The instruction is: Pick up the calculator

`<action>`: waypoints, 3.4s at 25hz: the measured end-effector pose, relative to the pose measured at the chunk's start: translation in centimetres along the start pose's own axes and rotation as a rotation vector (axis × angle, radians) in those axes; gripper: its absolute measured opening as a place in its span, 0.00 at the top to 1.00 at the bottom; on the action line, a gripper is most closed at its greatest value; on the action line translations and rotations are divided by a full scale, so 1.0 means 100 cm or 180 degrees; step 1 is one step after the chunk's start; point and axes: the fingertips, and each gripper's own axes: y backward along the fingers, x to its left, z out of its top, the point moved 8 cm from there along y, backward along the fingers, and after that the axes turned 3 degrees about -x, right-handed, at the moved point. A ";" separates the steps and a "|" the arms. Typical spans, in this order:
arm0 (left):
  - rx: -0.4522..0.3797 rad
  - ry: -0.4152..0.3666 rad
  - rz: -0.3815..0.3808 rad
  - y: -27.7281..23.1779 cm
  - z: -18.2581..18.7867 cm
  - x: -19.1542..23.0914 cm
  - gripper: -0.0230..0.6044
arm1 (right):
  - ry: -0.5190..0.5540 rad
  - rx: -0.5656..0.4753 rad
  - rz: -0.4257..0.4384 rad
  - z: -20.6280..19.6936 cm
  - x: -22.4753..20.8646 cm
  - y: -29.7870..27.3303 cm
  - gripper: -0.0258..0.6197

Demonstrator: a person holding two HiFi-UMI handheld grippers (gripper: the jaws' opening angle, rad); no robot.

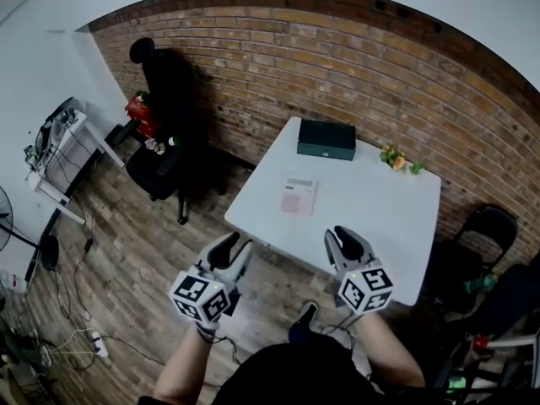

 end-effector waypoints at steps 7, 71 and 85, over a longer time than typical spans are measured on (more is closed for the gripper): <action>0.0209 -0.0145 -0.0006 -0.088 0.003 0.025 0.73 | -0.0061 0.0095 0.0090 0.010 -0.058 -0.043 0.82; 0.3044 0.0313 -0.2403 -0.447 -0.196 0.181 0.66 | -0.0888 -0.0248 -0.2235 0.002 -0.106 -0.118 0.88; 0.2814 0.0902 -0.2146 -0.418 -0.170 0.173 0.88 | -0.0964 -0.0109 -0.1932 -0.005 -0.108 -0.124 0.90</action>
